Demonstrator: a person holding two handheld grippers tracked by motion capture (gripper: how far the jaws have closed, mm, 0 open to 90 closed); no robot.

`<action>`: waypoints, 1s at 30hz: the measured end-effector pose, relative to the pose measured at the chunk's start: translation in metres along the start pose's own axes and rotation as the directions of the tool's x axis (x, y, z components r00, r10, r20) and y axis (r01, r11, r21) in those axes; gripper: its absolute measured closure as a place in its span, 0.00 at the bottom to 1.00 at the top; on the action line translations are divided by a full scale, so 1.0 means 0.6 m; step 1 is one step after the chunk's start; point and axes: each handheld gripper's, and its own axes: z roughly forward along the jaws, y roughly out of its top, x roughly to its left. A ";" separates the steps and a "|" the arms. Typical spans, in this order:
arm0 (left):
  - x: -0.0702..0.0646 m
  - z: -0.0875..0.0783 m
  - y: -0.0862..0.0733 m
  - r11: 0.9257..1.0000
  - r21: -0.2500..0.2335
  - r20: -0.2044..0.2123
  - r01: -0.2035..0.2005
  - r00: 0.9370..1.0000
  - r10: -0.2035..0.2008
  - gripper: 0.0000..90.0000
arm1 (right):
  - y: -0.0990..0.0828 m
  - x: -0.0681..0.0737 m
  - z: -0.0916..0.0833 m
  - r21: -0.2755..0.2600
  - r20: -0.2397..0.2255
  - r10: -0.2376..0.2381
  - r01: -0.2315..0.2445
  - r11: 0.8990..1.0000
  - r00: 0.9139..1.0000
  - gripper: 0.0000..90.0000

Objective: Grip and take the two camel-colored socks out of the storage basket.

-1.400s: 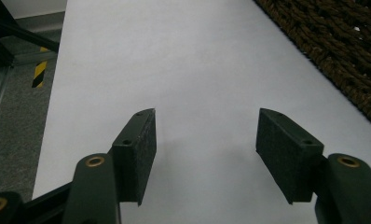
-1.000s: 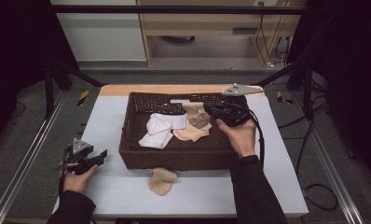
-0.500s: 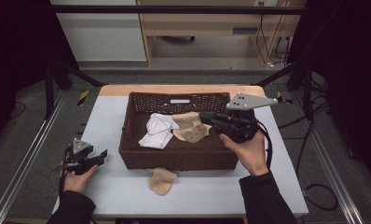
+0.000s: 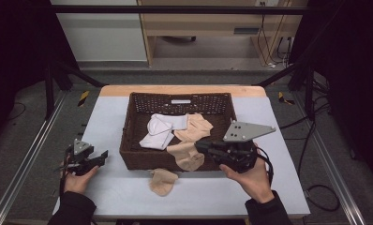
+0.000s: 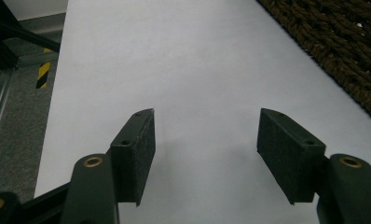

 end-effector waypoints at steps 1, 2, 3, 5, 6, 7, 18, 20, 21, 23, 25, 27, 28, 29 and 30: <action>0.000 0.000 0.000 1.000 0.000 -0.001 -0.001 1.000 0.001 0.41 | 0.000 0.000 0.000 0.000 0.000 0.000 0.000 1.000 1.000 0.96; 0.000 0.000 0.000 1.000 0.000 -0.003 -0.002 1.000 0.002 0.41 | -0.011 0.005 0.004 0.016 -0.009 -0.002 0.002 1.000 1.000 0.96; 0.000 0.000 0.000 1.000 0.000 -0.003 -0.002 1.000 0.002 0.41 | -0.011 0.005 0.004 0.016 -0.009 -0.002 0.002 1.000 1.000 0.96; 0.000 0.000 0.000 1.000 0.000 -0.003 -0.004 1.000 0.004 0.41 | -0.022 0.009 0.008 0.039 -0.017 -0.005 0.006 0.999 1.000 0.96; -0.001 0.000 0.000 1.000 -0.001 -0.003 -0.004 1.000 0.004 0.41 | -0.029 0.010 0.010 0.051 -0.018 -0.005 0.006 0.999 1.000 0.96; -0.001 0.000 0.000 1.000 -0.001 -0.003 -0.004 1.000 0.004 0.41 | -0.037 0.011 0.014 0.064 -0.022 -0.001 0.002 0.998 1.000 0.96; -0.001 0.000 0.000 1.000 0.000 -0.003 -0.007 1.000 0.007 0.41 | -0.123 0.001 0.050 0.176 -0.011 0.071 -0.068 0.982 0.997 0.96; -0.001 0.000 0.000 1.000 0.000 -0.002 -0.006 1.000 0.006 0.41 | -0.144 0.000 0.060 0.199 -0.005 0.082 -0.079 0.977 0.997 0.96; -0.001 0.000 0.000 1.000 0.000 -0.002 -0.006 1.000 0.006 0.41 | -0.144 0.000 0.060 0.199 -0.005 0.082 -0.079 0.977 0.997 0.96; -0.001 0.000 0.000 1.000 -0.001 -0.002 -0.008 1.000 0.008 0.41 | -0.156 -0.001 0.066 0.211 -0.002 0.091 -0.089 0.973 0.996 0.96; -0.001 0.000 0.000 1.000 0.000 -0.003 -0.009 1.000 0.009 0.41 | -0.167 -0.003 0.072 0.225 0.001 0.100 -0.098 0.969 0.995 0.96; -0.001 0.000 0.000 1.000 -0.001 -0.002 -0.010 1.000 0.010 0.41 | -0.181 -0.006 0.080 0.246 0.008 0.113 -0.111 0.963 0.994 0.96; -0.001 0.000 0.000 1.000 -0.001 -0.002 -0.010 1.000 0.010 0.41 | -0.186 -0.007 0.082 0.252 0.008 0.116 -0.115 0.961 0.993 0.96; -0.001 0.000 0.000 1.000 -0.001 -0.002 -0.009 1.000 0.009 0.41 | -0.193 -0.010 0.086 0.262 0.012 0.123 -0.121 0.958 0.992 0.96; -0.001 0.000 0.000 1.000 0.000 -0.002 -0.009 1.000 0.009 0.41 | -0.207 -0.015 0.094 0.271 0.025 0.146 -0.147 0.951 0.989 0.95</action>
